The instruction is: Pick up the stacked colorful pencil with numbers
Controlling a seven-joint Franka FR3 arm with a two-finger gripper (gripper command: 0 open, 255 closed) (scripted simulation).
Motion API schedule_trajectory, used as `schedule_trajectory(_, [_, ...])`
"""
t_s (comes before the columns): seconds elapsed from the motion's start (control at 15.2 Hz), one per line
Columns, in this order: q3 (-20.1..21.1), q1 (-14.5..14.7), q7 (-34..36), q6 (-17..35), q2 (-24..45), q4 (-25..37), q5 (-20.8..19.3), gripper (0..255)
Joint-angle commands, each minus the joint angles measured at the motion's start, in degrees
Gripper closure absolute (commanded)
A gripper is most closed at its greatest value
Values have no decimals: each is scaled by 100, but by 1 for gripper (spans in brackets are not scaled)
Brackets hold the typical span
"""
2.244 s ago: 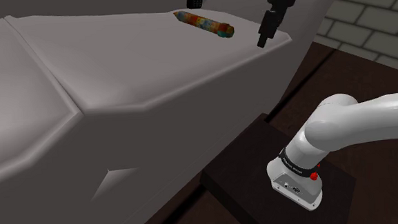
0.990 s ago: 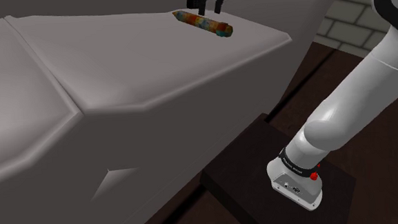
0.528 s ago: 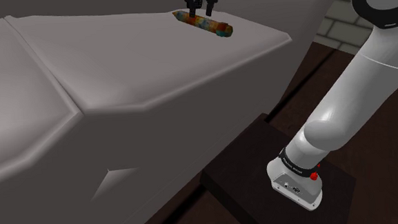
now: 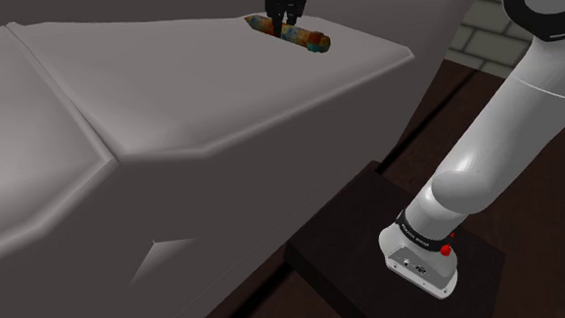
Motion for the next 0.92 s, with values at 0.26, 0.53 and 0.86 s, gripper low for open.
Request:
schedule_trajectory(0.26, [0, 0, -1, 3, -1, -6, 0, 255])
schedule_trajectory(0.53, [4, 4, 12, -244, 72, 315, -10, 255])
schedule_trajectory(0.86, [14, 16, 36, -690, 246, 933, -33, 255])
